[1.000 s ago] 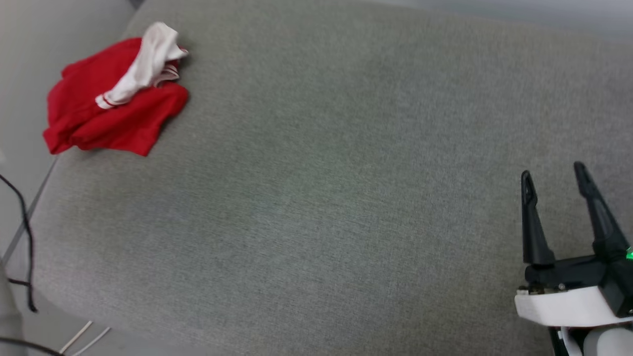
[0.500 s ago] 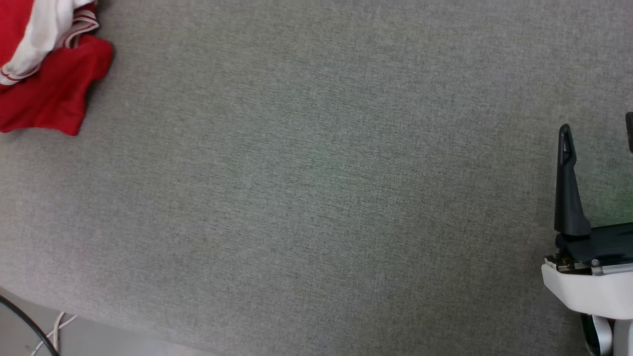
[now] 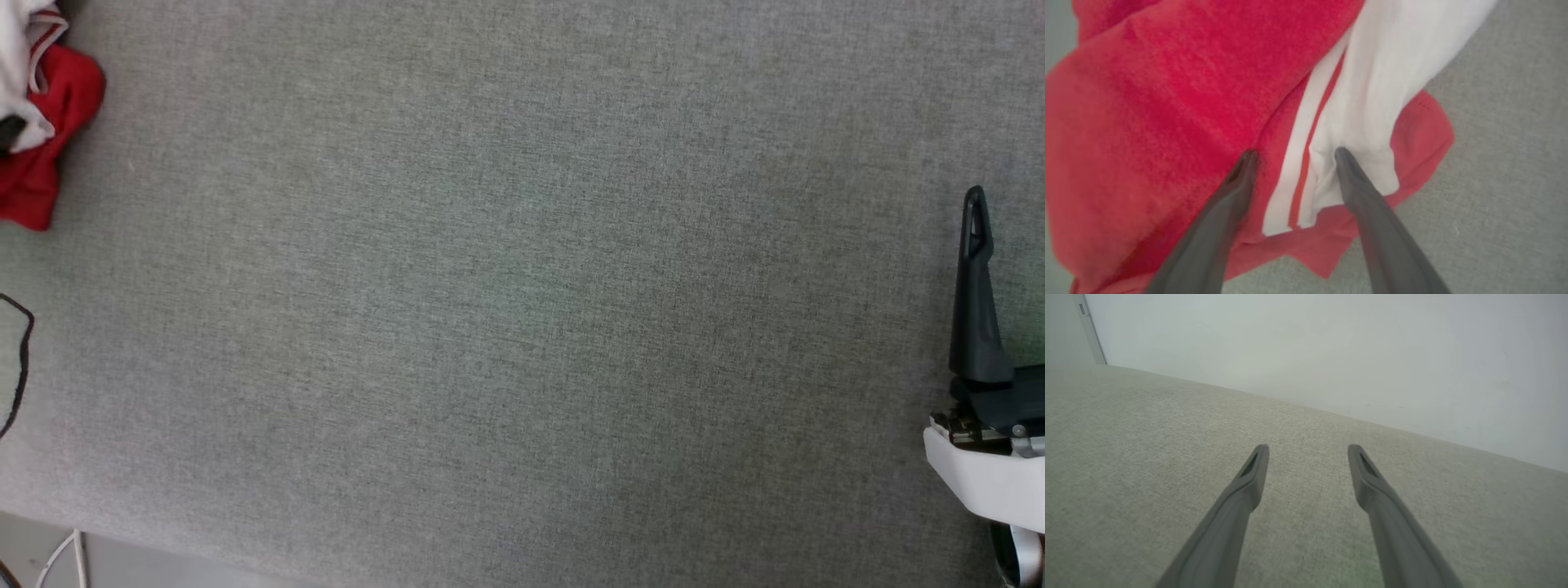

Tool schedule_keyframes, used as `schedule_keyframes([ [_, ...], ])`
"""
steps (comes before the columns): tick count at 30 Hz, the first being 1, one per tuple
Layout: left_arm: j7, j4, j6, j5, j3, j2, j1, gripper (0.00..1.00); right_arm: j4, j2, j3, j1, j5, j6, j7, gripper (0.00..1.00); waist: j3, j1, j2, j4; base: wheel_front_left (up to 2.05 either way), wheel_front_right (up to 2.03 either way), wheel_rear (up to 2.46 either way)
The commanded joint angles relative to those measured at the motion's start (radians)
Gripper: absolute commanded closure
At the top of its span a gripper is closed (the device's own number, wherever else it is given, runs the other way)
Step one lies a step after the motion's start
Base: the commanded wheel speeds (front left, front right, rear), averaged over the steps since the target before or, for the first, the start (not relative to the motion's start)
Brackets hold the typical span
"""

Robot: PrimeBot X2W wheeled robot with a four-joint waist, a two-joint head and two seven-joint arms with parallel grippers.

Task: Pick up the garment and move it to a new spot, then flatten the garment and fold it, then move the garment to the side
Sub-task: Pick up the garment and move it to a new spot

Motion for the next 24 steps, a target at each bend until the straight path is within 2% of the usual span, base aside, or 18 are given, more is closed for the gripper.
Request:
schedule_keyframes([
  [1,0.031,0.01,0.001,-0.024,-0.019,0.002,0.004,0.0,-0.008,-0.008,0.0,-0.007,-0.007,-0.001,-0.002,0.0,0.011,-0.0001,0.0,-0.004,0.0,0.0,0.0],
  [4,0.095,0.03,0.001,-0.07,-0.065,-0.008,0.006,0.0,-0.015,-0.009,0.0,-0.01,-0.009,-0.001,-0.002,0.0,0.023,-0.0001,0.0,-0.006,0.0,0.0,0.0],
  [8,0.126,0.065,0.001,-0.099,-0.115,-0.019,0.009,0.0,-0.019,-0.007,0.005,-0.014,-0.009,-0.001,-0.002,0.0,0.028,-0.0001,0.0,-0.012,0.0,0.0,0.0],
  [10,0.118,0.075,0.001,-0.104,-0.133,-0.017,0.003,0.98,-0.017,-0.005,0.006,-0.017,-0.005,-0.001,-0.002,0.0,0.026,-0.0001,0.0,-0.015,0.0,0.0,0.0],
  [16,0.04,0.055,0.001,-0.099,-0.167,0.051,-0.044,1.0,-0.002,0.007,0.016,-0.02,0.006,-0.001,-0.002,0.0,-0.018,-0.0001,0.0,-0.022,0.0,0.0,0.0],
  [24,-0.052,-0.036,0.001,-0.064,-0.241,0.138,-0.119,1.0,0.044,0.026,0.05,-0.028,0.035,-0.001,-0.002,0.0,-0.13,-0.0001,0.0,-0.035,0.0,0.0,0.0],
])
